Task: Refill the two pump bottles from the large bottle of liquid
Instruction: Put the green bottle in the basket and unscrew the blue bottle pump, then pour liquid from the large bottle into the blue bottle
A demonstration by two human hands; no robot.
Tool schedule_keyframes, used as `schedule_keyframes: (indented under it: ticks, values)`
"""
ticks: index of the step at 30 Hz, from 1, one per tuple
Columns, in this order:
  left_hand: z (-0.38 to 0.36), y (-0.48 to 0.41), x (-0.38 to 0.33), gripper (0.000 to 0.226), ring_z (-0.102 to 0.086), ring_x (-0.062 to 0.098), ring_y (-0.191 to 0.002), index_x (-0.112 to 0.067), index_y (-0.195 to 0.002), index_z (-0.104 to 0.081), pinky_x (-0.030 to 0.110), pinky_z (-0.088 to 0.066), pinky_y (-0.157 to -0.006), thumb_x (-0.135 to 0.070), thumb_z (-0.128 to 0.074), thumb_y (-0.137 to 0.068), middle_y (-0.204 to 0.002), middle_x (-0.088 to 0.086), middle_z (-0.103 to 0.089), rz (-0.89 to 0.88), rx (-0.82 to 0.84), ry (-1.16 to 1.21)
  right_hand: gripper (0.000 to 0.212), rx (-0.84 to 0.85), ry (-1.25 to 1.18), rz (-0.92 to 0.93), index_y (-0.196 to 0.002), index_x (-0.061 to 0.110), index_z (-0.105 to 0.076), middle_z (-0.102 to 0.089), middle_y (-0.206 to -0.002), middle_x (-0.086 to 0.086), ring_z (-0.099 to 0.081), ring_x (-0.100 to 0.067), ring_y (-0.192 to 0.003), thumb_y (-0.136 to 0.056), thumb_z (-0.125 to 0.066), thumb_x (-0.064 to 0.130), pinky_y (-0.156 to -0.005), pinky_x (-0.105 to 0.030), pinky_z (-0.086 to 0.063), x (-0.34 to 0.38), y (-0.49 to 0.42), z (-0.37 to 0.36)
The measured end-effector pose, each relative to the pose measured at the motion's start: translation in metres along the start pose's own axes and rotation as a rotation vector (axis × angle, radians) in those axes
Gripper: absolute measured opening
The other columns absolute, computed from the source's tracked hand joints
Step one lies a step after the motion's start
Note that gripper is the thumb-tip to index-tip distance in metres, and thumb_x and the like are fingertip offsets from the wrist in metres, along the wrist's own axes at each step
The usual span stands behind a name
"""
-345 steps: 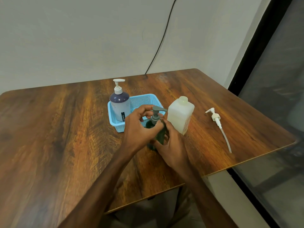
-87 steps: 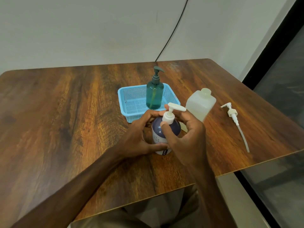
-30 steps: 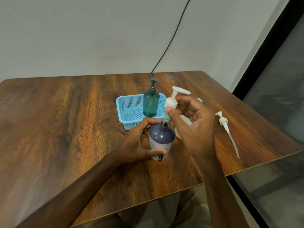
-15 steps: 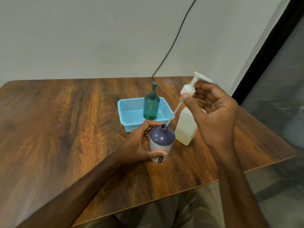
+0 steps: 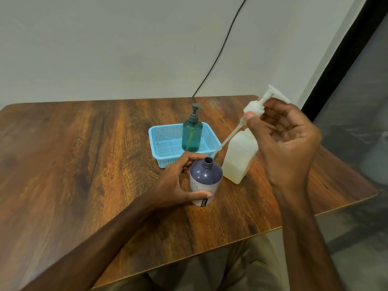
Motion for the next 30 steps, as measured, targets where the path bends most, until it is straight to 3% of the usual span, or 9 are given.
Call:
schedule_keyframes:
  ticks: [3, 7, 12, 16, 20, 23, 25, 27, 30]
  values:
    - [0.000, 0.000, 0.001, 0.084, -0.060, 0.003, -0.131, -0.036, -0.143, -0.049, 0.014, -0.050, -0.101, -0.033, -0.098, -0.074, -0.141, -0.023, -0.059, -0.001, 0.001, -0.002, 0.038, -0.090, -0.038, -0.004, -0.115, 0.007, -0.070, -0.076, -0.102, 0.003, -0.074, -0.013, -0.094, -0.083, -0.083, 0.022, -0.079, -0.024, -0.060, 0.000, -0.007, 0.022]
    - [0.001, 0.000, 0.000, 0.084, -0.061, 0.002, -0.129, -0.038, -0.142, -0.050, 0.012, -0.050, -0.099, -0.032, -0.099, -0.073, -0.140, -0.023, -0.061, 0.001, -0.011, -0.006, 0.043, -0.155, -0.013, -0.076, -0.116, 0.007, -0.071, -0.076, -0.104, -0.005, -0.074, -0.021, -0.097, -0.081, -0.084, 0.029, -0.083, -0.039, -0.061, -0.017, -0.017, 0.055]
    - [0.002, 0.000, 0.001, 0.086, -0.063, 0.008, -0.129, -0.032, -0.143, -0.051, 0.015, -0.051, -0.100, -0.032, -0.100, -0.072, -0.140, -0.016, -0.063, -0.009, -0.032, -0.016, 0.043, -0.208, 0.050, -0.218, -0.111, 0.017, -0.075, -0.078, -0.099, 0.001, -0.076, -0.020, -0.088, -0.078, -0.085, 0.041, -0.074, -0.032, -0.062, -0.054, -0.011, 0.095]
    - [0.001, 0.000, 0.004, 0.088, -0.062, 0.007, -0.129, -0.032, -0.144, -0.051, 0.015, -0.052, -0.099, -0.035, -0.100, -0.072, -0.141, -0.016, -0.062, 0.003, -0.028, -0.019, 0.039, -0.132, 0.180, -0.361, -0.112, 0.021, -0.075, -0.078, -0.096, 0.009, -0.076, -0.011, -0.085, -0.079, -0.083, 0.041, -0.071, -0.026, -0.062, -0.105, 0.003, 0.109]
    - [0.001, 0.001, 0.008, 0.089, -0.062, 0.007, -0.130, -0.030, -0.146, -0.051, 0.017, -0.053, -0.101, -0.036, -0.100, -0.072, -0.142, -0.017, -0.062, 0.017, -0.031, -0.021, 0.038, -0.043, 0.355, -0.523, -0.112, 0.022, -0.076, -0.076, -0.093, 0.013, -0.074, -0.008, -0.081, -0.079, -0.081, 0.041, -0.072, -0.031, -0.063, -0.165, 0.023, 0.110]
    - [0.002, 0.002, 0.011, 0.089, -0.061, 0.007, -0.131, -0.032, -0.145, -0.051, 0.018, -0.053, -0.101, -0.038, -0.100, -0.071, -0.142, -0.018, -0.061, 0.030, -0.032, -0.025, 0.020, 0.084, 0.479, -0.599, -0.097, 0.025, -0.078, -0.075, -0.093, 0.012, -0.072, -0.010, -0.082, -0.082, -0.079, 0.038, -0.077, -0.037, -0.062, -0.201, 0.036, 0.094]
    - [0.003, 0.002, 0.012, 0.089, -0.061, 0.007, -0.131, -0.031, -0.145, -0.051, 0.019, -0.053, -0.101, -0.038, -0.100, -0.070, -0.142, -0.018, -0.060, 0.037, -0.034, -0.022, 0.019, 0.131, 0.538, -0.627, -0.094, 0.023, -0.078, -0.075, -0.090, 0.009, -0.071, -0.012, -0.081, -0.083, -0.078, 0.040, -0.080, -0.040, -0.062, -0.216, 0.042, 0.086]
    - [0.002, 0.002, 0.012, 0.088, -0.061, 0.007, -0.131, -0.033, -0.144, -0.051, 0.019, -0.053, -0.101, -0.040, -0.099, -0.070, -0.142, -0.019, -0.060, 0.045, -0.033, -0.010, 0.025, 0.099, 0.573, -0.624, -0.096, 0.020, -0.078, -0.075, -0.090, 0.008, -0.070, -0.011, -0.079, -0.082, -0.078, 0.041, -0.078, -0.036, -0.062, -0.223, 0.042, 0.084]
    - [0.001, 0.001, 0.011, 0.087, -0.060, 0.007, -0.132, -0.034, -0.143, -0.052, 0.020, -0.053, -0.102, -0.041, -0.098, -0.070, -0.142, -0.019, -0.061, 0.044, -0.037, -0.001, 0.017, 0.091, 0.607, -0.601, -0.085, 0.022, -0.077, -0.071, -0.078, 0.012, -0.069, -0.010, -0.071, -0.082, -0.079, 0.039, -0.069, -0.028, -0.060, -0.225, 0.039, 0.079]
Point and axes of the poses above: each hand's wrist, its own y-axis away from the middle knuckle, its own z-axis out of the back of the hand, x = y × z, the point moved 10 cm from there along -y, towards the middle knuckle
